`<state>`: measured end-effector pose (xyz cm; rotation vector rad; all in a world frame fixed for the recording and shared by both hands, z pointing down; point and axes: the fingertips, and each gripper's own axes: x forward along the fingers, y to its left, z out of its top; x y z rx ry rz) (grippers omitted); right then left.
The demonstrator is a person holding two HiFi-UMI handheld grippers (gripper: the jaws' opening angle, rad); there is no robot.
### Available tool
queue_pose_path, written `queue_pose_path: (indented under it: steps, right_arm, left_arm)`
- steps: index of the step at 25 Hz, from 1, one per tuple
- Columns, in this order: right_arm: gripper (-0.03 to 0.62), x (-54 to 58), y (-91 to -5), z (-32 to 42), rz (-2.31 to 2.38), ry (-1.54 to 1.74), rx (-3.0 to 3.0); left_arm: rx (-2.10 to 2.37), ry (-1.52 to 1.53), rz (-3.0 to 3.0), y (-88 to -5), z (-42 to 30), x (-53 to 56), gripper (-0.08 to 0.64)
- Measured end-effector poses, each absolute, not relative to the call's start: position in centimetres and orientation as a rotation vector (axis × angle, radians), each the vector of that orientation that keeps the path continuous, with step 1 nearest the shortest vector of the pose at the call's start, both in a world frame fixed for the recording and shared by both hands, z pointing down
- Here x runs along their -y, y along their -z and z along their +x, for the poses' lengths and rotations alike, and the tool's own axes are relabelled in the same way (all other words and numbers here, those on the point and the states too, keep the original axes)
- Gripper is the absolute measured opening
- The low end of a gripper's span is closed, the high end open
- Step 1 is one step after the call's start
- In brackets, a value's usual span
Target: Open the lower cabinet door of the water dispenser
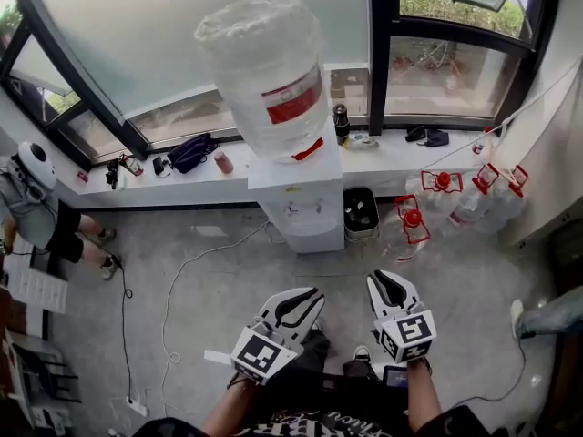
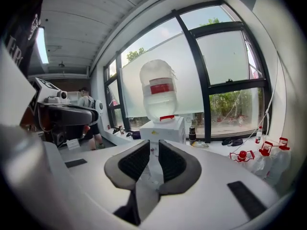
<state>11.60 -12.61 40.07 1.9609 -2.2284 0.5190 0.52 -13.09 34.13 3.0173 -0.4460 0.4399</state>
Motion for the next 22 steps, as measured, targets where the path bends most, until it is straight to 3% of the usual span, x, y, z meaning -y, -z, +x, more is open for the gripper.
queue_pose_path:
  steps: [11, 22]
  right_arm:
    - [0.17, 21.5, -48.5, 13.8, 1.928, -0.542, 2.162]
    - [0.183, 27.9, -64.7, 20.8, 1.696, -0.668, 2.204]
  left_arm:
    - [0.137, -0.547, 3.03, -41.8, 1.1, 20.8, 0.051]
    - [0.32, -0.634, 2.984, -53.0, 8.7, 27.4, 0.051]
